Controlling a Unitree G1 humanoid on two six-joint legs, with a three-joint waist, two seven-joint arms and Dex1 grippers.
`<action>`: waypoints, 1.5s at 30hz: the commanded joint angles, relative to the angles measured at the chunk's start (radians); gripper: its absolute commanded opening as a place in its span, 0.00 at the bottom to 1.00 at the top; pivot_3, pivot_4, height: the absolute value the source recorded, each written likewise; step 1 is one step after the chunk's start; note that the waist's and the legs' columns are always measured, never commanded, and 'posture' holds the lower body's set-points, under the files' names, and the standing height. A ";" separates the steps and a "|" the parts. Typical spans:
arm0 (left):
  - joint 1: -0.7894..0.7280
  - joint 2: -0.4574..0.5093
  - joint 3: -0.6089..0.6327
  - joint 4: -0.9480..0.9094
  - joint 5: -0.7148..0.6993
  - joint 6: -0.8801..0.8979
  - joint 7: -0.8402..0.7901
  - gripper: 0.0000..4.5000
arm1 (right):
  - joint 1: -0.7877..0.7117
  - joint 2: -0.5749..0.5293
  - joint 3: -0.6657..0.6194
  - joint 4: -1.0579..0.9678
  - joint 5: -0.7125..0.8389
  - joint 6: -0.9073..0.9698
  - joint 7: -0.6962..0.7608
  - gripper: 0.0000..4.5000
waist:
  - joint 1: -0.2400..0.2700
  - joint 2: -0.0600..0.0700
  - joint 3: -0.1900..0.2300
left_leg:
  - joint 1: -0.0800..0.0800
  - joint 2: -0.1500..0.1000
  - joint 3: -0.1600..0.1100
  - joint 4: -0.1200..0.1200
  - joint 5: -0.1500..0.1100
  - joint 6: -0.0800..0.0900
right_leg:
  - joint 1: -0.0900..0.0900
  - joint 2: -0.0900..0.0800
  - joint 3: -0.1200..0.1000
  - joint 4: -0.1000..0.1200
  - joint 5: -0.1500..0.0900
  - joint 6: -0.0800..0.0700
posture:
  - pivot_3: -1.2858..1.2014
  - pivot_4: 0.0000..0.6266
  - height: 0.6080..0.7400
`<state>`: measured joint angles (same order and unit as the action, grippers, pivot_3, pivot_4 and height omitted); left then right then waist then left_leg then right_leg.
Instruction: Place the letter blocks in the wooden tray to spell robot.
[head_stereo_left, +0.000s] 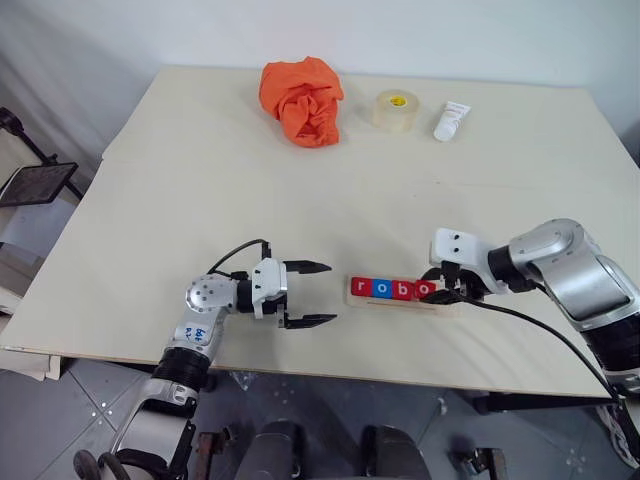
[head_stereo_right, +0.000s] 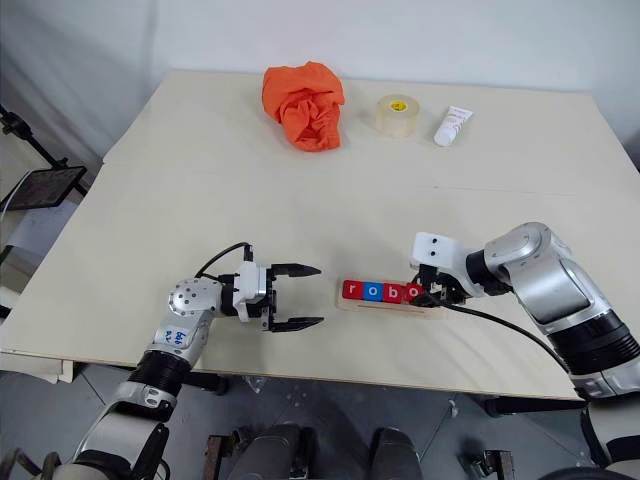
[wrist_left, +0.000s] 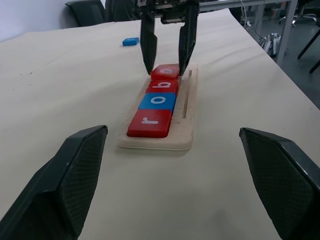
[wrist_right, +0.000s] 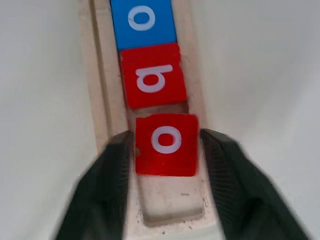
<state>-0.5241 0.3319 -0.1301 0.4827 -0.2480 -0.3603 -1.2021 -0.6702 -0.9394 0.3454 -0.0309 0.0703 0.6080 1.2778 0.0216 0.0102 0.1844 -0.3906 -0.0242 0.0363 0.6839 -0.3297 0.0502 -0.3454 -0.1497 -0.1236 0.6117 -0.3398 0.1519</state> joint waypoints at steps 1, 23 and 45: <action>0.000 0.020 0.020 -0.042 -0.030 0.003 -0.021 1.00 | -0.015 -0.004 -0.023 -0.029 0.009 0.000 0.017 0.78 | 0.000 0.000 0.000 | 0.000 0.000 0.000 0.000 0.000 0.000 | 0.000 0.000 0.000 0.000 0.000 0.000 | 0.52 0.24 1.00; -0.005 0.105 0.119 -0.031 -0.189 0.087 -0.261 1.00 | 0.449 0.045 -0.703 -0.268 0.213 0.166 -0.291 0.99 | 0.005 -0.001 0.000 | 0.000 0.000 -0.001 0.000 0.000 0.000 | 0.001 0.000 -0.001 0.000 0.000 0.000 | 0.52 0.24 1.00; -0.011 0.116 0.134 -0.014 -0.178 0.090 -0.259 1.00 | 0.760 0.129 -1.120 -0.182 0.327 0.076 -0.493 0.99 | -0.009 0.000 0.000 | 0.004 0.001 0.004 -0.002 0.000 0.000 | 0.002 0.001 0.005 0.000 0.000 0.000 | 0.52 0.24 1.00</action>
<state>-0.5380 0.4372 -0.0122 0.4892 -0.4216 -0.2641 -1.4572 0.1060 -0.7876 -0.7819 -0.2239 0.3850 0.6953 0.8007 0.0128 0.0099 0.1844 -0.3861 -0.0234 0.0397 0.6823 -0.3296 0.0500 -0.3429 -0.1492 -0.1186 0.6121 -0.3397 0.1518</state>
